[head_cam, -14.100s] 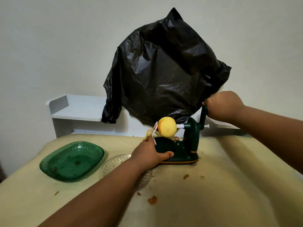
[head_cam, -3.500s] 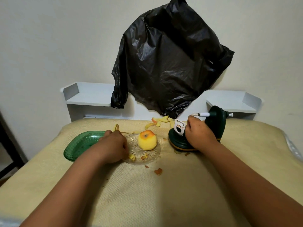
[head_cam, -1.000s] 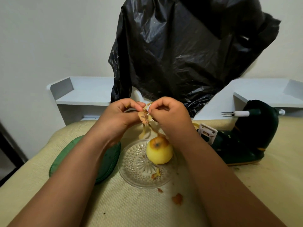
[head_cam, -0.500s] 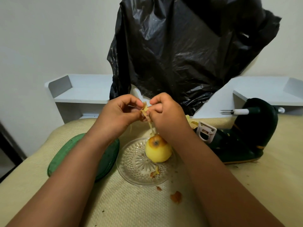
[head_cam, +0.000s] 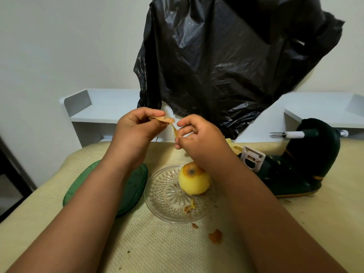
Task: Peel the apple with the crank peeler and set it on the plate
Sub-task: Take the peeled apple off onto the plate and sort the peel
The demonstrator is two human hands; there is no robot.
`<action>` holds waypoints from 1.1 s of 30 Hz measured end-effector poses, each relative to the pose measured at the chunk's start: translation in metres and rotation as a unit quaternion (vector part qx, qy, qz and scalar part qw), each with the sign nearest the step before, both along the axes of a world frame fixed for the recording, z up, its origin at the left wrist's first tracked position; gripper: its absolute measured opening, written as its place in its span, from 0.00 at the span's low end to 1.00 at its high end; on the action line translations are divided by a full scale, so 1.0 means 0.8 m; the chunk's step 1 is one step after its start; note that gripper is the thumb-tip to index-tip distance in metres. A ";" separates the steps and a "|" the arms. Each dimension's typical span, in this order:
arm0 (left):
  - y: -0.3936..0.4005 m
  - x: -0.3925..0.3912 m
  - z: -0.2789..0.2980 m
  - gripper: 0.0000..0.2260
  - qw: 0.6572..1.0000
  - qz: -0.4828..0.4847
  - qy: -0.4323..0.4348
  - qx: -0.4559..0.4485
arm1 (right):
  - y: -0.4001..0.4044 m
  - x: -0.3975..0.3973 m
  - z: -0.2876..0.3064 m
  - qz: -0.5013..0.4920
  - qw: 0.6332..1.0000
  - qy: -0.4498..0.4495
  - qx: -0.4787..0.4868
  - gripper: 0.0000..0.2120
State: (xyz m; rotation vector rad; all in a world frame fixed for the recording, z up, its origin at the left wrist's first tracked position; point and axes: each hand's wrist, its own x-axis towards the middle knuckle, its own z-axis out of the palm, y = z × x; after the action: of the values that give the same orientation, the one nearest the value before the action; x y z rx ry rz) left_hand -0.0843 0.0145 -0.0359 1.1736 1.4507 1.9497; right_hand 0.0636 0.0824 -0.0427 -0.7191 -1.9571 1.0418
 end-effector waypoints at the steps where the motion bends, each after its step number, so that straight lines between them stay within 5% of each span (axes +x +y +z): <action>1: 0.000 0.001 0.002 0.09 0.999 -0.014 -0.037 0.017 | 0.002 0.002 0.000 -0.018 1.000 -0.006 0.006 0.09; 6: 0.000 0.002 0.010 0.08 0.974 -0.074 -0.203 0.068 | 0.005 0.008 0.000 -0.052 0.998 0.001 0.017 0.05; 11: -0.005 0.000 0.013 0.11 0.952 -0.138 -0.264 0.065 | 0.004 0.009 0.002 -0.072 0.997 0.029 0.004 0.08; 17: -0.003 0.012 0.006 0.05 0.968 -0.181 -0.174 -0.015 | -0.004 0.006 0.006 -0.067 0.995 0.069 0.014 0.05; 27: -0.003 0.017 -0.002 0.07 0.984 -0.166 -0.023 -0.063 | 0.003 0.007 -0.002 -0.151 0.986 -0.003 0.073 0.10; 33: -0.007 0.016 0.005 0.06 0.988 -0.149 -0.041 -0.030 | -0.001 0.008 0.002 -0.078 0.995 0.030 0.048 0.08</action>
State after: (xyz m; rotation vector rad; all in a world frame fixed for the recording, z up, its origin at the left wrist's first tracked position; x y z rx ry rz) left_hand -0.0714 0.0088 -0.0320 1.1923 1.2056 1.7174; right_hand 0.0702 0.0814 -0.0411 -0.7646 -1.8552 0.8603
